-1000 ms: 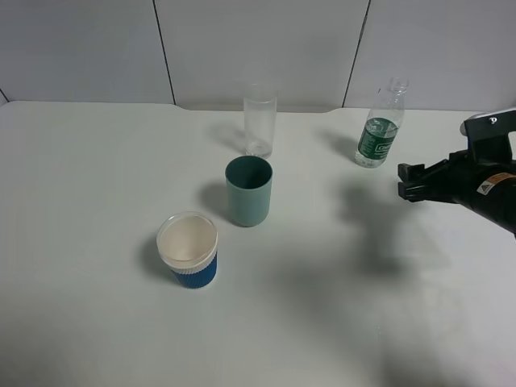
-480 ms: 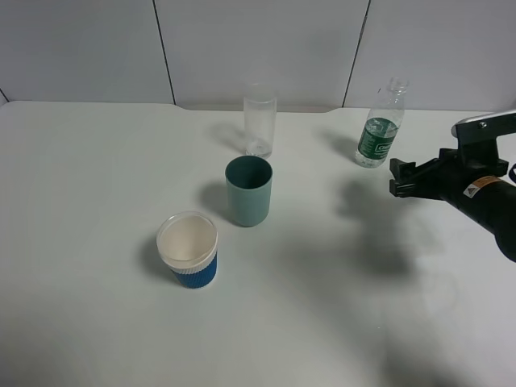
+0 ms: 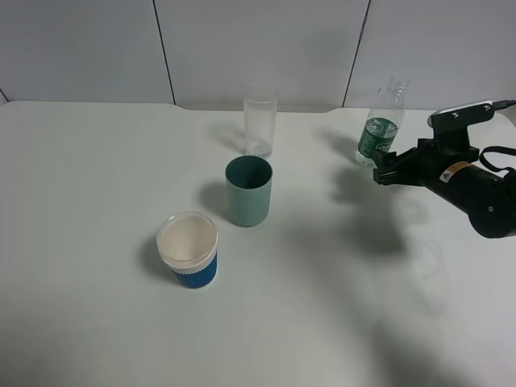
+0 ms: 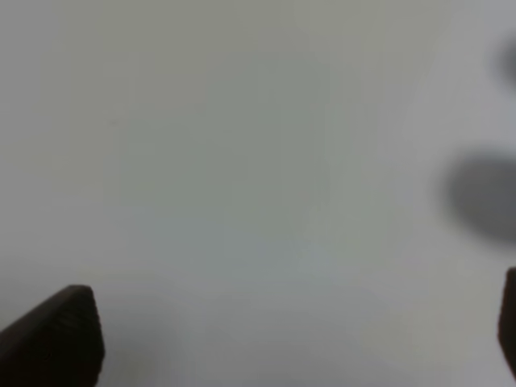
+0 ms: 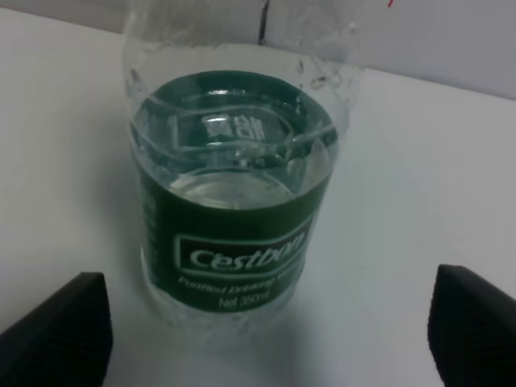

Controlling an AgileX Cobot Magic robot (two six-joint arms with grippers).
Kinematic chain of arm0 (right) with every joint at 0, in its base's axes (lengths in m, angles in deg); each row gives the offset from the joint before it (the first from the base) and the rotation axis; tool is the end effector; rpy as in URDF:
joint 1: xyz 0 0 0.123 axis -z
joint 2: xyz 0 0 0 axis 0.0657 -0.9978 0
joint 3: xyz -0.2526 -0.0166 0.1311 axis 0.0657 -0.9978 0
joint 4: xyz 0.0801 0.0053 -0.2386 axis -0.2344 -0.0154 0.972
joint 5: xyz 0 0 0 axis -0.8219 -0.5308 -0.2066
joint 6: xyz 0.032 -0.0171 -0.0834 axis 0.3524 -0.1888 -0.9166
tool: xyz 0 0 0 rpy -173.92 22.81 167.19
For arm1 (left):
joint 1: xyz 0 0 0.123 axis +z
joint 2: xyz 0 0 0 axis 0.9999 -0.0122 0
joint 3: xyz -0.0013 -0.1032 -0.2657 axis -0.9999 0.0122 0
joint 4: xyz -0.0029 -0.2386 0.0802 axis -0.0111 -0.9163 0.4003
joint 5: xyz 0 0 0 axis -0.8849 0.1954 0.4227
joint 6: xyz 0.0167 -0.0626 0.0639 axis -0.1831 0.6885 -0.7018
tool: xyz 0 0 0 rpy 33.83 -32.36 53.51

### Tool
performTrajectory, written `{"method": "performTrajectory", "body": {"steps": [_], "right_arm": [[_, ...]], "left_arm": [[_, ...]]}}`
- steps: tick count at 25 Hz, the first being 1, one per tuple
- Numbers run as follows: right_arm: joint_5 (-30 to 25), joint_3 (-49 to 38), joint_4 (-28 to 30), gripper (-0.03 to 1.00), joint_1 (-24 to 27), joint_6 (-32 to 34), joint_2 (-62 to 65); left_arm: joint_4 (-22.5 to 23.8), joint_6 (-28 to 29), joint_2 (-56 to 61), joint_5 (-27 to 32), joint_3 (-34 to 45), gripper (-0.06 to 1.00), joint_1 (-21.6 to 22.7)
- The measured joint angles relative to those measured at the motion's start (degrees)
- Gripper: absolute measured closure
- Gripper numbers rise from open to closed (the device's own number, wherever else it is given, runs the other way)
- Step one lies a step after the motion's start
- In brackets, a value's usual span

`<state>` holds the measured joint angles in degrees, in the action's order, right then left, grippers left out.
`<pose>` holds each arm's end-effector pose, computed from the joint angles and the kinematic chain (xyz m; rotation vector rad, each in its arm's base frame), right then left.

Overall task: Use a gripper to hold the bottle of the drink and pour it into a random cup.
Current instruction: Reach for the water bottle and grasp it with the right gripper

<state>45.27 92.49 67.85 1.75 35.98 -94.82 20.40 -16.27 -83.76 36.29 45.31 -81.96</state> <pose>0.3071 0.0194 0.0919 -0.3043 1.8890 -0.0337 0.0140 -0.0080 0.2817 0.0730 2.1472 0.0389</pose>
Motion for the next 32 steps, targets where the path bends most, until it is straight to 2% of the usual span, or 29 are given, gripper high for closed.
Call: {"method": "performTrajectory", "body": {"steps": [11,23,32], "right_arm": [[-1.0,6.9,2.0,0.19,0.0,0.0,-3.9],[-1.2,8.3,2.3,0.19,0.0,-1.8,-3.9],[-3.8,11.0,2.8,0.18,0.0,-2.1,-3.9]], "left_arm": [[0.0,0.0,0.0,0.0,0.0,-0.05,0.0],[0.0,0.0,0.0,0.0,0.0,-0.05,0.0],[0.0,0.0,0.0,0.0,0.0,-0.05,0.0]]}}
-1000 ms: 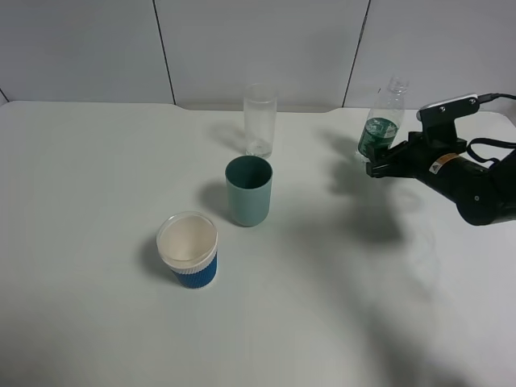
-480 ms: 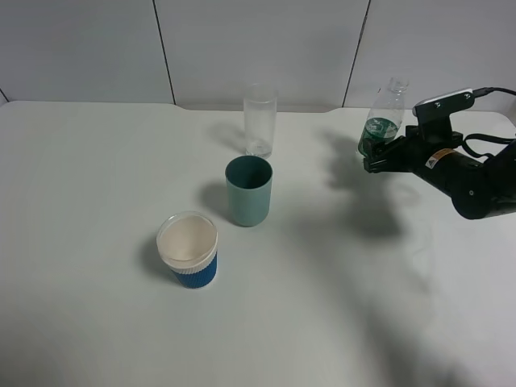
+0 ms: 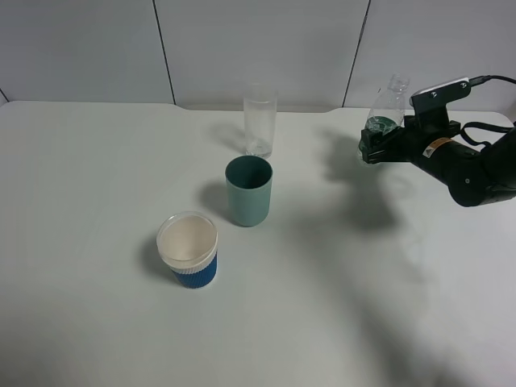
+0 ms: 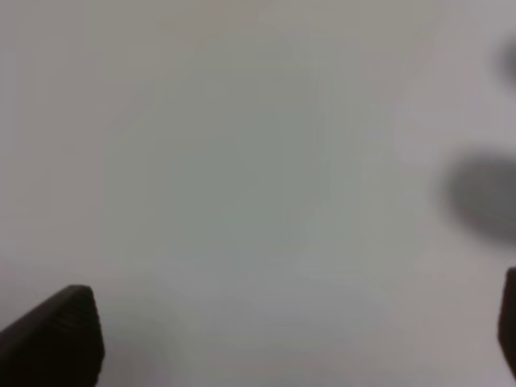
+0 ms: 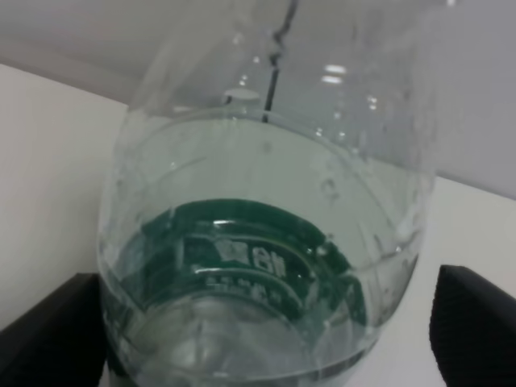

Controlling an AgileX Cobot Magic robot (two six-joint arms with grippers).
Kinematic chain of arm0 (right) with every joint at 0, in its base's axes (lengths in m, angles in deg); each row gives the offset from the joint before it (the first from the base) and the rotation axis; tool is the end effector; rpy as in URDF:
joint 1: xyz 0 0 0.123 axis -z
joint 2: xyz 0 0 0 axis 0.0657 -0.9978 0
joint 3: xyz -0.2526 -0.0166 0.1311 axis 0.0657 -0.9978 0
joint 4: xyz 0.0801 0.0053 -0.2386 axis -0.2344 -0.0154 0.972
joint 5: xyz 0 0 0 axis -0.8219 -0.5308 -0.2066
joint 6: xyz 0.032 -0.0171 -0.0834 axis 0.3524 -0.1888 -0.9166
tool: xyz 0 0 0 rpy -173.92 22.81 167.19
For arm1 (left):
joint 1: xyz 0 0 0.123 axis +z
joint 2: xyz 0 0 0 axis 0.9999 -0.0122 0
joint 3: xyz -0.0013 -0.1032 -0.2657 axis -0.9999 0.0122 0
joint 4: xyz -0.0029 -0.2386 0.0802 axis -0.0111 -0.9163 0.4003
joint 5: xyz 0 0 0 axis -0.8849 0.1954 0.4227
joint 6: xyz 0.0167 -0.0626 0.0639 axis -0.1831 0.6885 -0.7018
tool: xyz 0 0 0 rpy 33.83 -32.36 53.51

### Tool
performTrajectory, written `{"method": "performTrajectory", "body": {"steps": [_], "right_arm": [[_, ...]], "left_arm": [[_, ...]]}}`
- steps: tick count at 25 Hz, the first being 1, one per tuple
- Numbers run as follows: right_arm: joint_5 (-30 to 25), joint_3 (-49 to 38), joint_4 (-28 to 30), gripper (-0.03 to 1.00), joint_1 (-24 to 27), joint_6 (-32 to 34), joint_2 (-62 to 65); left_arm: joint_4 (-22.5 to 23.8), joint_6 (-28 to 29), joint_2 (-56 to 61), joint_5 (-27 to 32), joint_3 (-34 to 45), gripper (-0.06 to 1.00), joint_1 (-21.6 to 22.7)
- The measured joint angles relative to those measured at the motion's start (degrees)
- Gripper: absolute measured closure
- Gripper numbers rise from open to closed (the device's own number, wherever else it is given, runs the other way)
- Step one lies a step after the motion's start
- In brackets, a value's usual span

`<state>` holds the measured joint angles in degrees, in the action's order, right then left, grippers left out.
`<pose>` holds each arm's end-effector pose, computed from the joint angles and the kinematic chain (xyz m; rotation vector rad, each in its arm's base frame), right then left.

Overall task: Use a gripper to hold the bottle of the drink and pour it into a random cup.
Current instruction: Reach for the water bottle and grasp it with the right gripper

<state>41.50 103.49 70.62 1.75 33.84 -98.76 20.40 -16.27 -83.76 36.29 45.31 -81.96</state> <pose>0.3536 0.0242 0.0962 -0.3885 1.8174 -0.0559 0.0140 -0.0080 0.2817 0.0730 2.1472 0.0389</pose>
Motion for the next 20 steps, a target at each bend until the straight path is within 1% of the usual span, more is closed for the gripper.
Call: {"method": "performTrajectory", "body": {"steps": [8,12,16,20], "right_arm": [[-0.3,1.3,0.2,0.18,0.0,-1.0,-0.5],[-0.2,3.4,1.8,0.18,0.0,-0.2,-2.6],[-0.2,3.6,2.0,0.18,0.0,1.1,-3.3],[0.7,3.6,4.3,0.19,0.0,1.3,-3.3]], "left_arm": [[0.0,0.0,0.0,0.0,0.0,-0.05,0.0],[0.0,0.0,0.0,0.0,0.0,-0.05,0.0],[0.0,0.0,0.0,0.0,0.0,-0.05,0.0],[0.0,0.0,0.0,0.0,0.0,-0.05,0.0]]}}
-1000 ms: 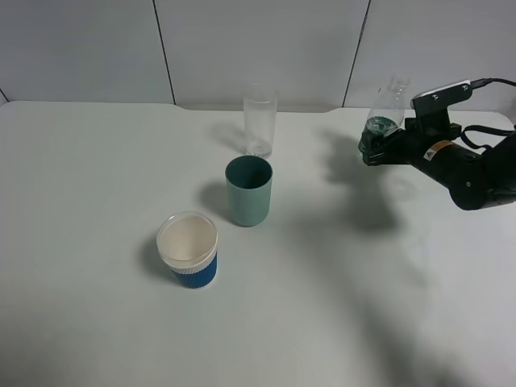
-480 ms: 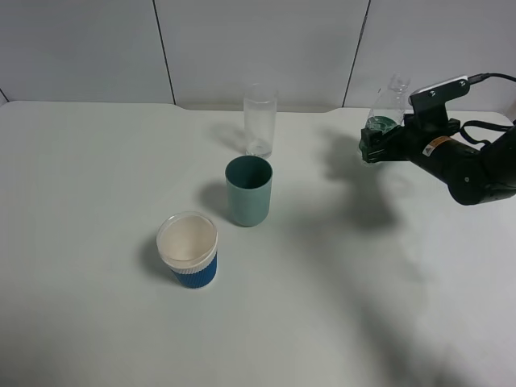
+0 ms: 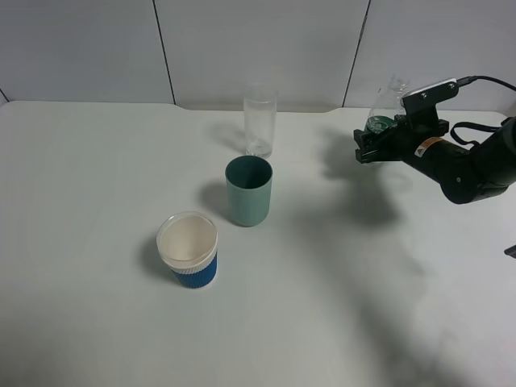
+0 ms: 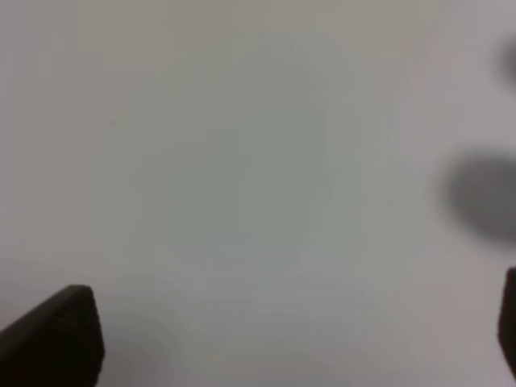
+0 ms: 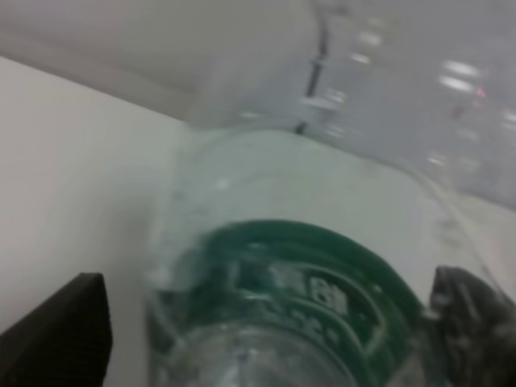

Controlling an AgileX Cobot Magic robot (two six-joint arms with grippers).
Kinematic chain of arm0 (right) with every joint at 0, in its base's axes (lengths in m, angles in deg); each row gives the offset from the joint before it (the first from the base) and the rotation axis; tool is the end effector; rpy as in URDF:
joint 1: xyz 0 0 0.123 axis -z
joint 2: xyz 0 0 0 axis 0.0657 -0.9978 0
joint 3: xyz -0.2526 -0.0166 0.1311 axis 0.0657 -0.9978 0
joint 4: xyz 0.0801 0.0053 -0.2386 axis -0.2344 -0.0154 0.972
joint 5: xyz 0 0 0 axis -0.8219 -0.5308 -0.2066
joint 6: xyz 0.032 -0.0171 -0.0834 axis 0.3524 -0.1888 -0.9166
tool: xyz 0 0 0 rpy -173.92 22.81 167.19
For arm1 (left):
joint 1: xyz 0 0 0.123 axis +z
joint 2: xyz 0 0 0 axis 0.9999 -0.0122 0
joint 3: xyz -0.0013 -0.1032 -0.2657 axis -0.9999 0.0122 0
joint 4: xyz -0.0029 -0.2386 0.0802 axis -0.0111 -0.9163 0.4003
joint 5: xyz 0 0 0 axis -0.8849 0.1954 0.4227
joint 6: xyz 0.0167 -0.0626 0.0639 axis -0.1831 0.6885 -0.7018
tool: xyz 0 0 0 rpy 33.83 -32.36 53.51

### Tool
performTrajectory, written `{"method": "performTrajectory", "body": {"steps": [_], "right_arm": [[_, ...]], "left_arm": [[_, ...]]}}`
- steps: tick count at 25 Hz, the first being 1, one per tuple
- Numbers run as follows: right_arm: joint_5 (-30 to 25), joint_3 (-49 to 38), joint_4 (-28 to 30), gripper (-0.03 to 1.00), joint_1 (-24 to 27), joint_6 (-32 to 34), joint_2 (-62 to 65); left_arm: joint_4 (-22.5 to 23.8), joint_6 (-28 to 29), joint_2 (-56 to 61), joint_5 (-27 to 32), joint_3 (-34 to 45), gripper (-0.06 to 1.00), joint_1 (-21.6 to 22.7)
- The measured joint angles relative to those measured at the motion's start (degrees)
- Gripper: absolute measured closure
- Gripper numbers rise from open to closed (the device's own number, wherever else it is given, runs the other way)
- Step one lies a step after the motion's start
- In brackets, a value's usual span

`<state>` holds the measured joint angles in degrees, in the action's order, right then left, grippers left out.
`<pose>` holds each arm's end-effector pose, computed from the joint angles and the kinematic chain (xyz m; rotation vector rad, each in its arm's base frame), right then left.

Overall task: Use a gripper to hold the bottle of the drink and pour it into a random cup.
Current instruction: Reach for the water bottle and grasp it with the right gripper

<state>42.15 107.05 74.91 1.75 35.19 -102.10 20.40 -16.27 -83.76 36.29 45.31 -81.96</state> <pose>0.3667 0.0303 0.0874 -0.4455 1.7924 -0.0118 0.0140 -0.0080 0.2817 0.0730 2.1472 0.0389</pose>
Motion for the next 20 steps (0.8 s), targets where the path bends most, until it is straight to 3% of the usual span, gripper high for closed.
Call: {"method": "performTrajectory", "body": {"steps": [3,7,20], "right_arm": [[1.4,0.0,0.4,0.24,0.0,1.1,0.0],[1.8,0.0,0.9,0.4,0.0,3.5,0.0],[1.6,0.0,0.6,0.4,0.0,9.3,-0.1]], "left_arm": [[0.0,0.0,0.0,0.0,0.0,-0.05,0.0],[0.0,0.0,0.0,0.0,0.0,-0.05,0.0],[0.0,0.0,0.0,0.0,0.0,-0.05,0.0]]}}
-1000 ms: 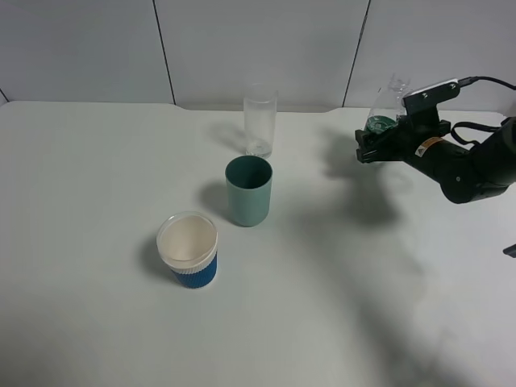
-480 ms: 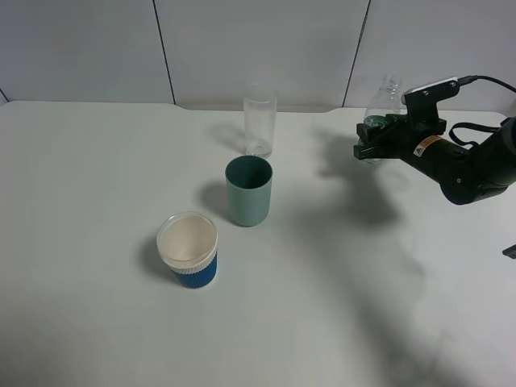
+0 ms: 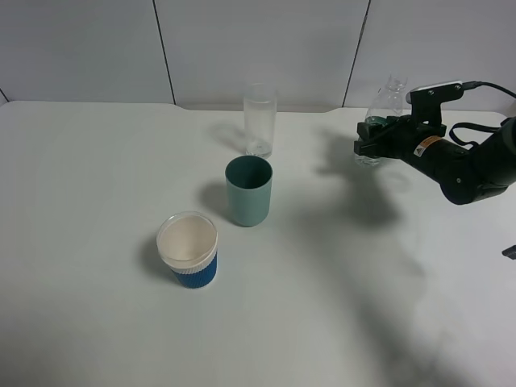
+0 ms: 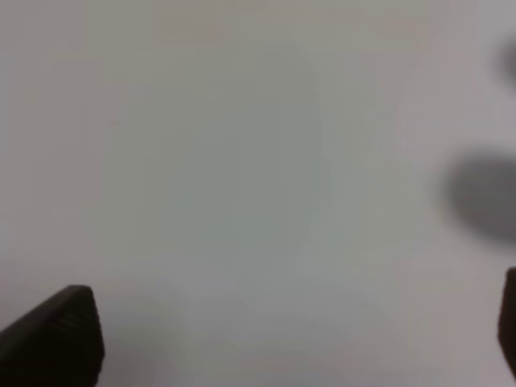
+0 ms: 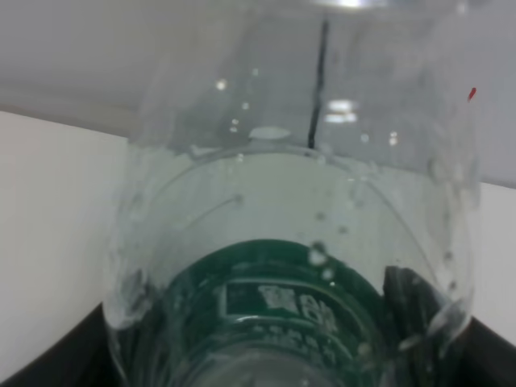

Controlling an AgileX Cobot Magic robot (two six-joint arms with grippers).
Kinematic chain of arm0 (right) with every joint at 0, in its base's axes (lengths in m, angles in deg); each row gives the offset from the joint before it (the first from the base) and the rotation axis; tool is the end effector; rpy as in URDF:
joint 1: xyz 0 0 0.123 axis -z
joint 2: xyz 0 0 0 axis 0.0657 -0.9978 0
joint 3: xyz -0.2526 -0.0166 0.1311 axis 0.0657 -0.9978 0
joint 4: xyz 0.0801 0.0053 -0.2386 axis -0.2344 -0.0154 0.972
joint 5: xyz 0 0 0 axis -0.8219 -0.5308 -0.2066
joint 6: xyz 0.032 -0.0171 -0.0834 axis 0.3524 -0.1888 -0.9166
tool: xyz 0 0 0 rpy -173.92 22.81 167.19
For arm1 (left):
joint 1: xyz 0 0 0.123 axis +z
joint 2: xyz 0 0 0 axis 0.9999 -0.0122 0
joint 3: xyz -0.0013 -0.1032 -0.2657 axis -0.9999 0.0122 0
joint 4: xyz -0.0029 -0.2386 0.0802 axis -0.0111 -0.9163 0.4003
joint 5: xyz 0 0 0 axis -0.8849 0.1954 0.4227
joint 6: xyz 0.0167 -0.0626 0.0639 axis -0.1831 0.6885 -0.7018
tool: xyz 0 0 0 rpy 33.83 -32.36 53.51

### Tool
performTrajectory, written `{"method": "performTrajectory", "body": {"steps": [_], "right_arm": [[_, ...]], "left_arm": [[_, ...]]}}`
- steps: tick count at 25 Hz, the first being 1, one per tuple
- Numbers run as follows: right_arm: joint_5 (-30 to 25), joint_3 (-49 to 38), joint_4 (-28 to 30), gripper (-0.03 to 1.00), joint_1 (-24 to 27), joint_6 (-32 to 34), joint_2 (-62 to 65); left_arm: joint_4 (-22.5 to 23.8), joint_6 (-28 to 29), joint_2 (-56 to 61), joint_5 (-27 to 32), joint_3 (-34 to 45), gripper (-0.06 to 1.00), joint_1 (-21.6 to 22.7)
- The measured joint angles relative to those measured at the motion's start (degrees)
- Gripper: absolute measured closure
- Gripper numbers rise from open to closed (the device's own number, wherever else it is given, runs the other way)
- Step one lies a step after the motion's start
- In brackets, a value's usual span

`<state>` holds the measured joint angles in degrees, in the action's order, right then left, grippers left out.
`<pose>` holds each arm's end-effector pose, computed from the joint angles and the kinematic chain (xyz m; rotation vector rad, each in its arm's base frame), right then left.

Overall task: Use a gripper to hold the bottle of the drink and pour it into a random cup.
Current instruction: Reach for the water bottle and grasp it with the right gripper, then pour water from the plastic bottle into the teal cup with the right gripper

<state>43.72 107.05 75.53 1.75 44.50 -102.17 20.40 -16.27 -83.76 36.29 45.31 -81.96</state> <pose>0.3670 0.0315 0.0893 -0.3075 1.7967 0.1093 0.0140 -0.0080 0.2817 0.0730 2.1472 0.0389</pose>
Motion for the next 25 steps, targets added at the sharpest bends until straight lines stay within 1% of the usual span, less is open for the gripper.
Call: {"method": "performTrajectory", "body": {"steps": [5,10,13,16,19,23,25], "right_arm": [[-0.3,0.0,0.0,0.4,-0.1,0.1,0.0],[-1.8,0.0,-0.3,0.4,-1.4,0.1,0.7],[-4.4,0.0,-0.5,0.4,-2.5,-0.6,2.0],[-7.5,0.0,-0.9,0.4,-4.5,-2.7,3.8],[-8.7,0.0,-2.9,0.4,-6.4,-4.3,5.0],[-10.4,0.0,-8.1,0.4,-8.7,-5.3,6.0],[-11.5,0.0,-9.5,0.4,-9.8,-5.3,6.7]], "left_arm": [[0.0,0.0,0.0,0.0,0.0,-0.05,0.0],[0.0,0.0,0.0,0.0,0.0,-0.05,0.0],[0.0,0.0,0.0,0.0,0.0,-0.05,0.0],[0.0,0.0,0.0,0.0,0.0,-0.05,0.0],[0.0,0.0,0.0,0.0,0.0,-0.05,0.0],[0.0,0.0,0.0,0.0,0.0,-0.05,0.0],[0.0,0.0,0.0,0.0,0.0,-0.05,0.0]]}}
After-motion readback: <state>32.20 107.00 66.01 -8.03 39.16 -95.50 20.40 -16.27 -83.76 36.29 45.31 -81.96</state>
